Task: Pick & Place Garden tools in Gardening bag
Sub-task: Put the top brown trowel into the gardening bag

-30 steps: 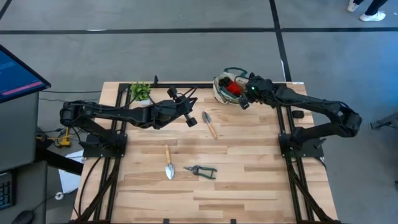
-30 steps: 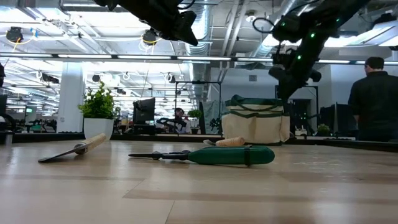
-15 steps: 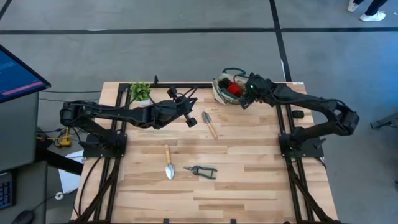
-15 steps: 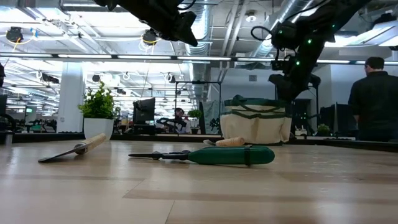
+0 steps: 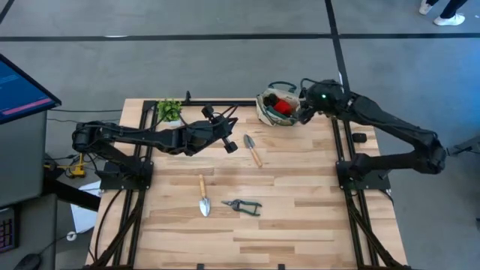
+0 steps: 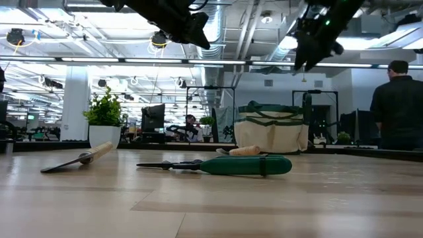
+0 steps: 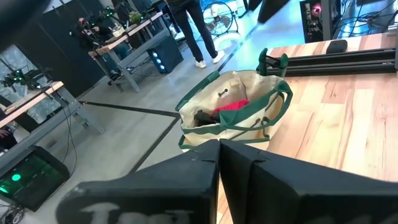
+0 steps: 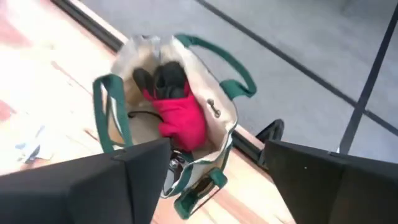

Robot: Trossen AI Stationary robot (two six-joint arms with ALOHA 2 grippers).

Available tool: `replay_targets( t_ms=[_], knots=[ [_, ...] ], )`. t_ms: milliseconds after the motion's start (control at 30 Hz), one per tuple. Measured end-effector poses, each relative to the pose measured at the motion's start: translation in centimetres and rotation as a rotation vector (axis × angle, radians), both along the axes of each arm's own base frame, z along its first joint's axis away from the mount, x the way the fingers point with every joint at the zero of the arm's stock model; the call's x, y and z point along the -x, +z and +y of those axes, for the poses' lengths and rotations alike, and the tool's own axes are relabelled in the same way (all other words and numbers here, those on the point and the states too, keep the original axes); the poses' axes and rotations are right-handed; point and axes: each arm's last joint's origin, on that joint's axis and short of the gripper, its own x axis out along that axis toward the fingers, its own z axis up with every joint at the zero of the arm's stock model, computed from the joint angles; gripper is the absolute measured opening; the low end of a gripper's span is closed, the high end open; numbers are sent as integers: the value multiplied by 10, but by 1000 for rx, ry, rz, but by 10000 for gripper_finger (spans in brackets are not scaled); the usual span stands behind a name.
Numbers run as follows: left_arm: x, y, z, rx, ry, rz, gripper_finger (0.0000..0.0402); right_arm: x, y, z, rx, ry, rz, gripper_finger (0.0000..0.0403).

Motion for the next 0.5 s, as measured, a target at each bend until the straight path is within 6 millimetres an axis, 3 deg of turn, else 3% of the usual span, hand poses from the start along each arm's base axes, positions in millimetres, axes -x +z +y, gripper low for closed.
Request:
replay_targets(
  t_ms=[167,500],
  knots=[
    [0,0,0,0,0,1,2,16,12,14,-6,4,-17,189],
    [0,-1,0,-10,-7,27,2,37,5,40,-176,38,81,27]
  ],
)
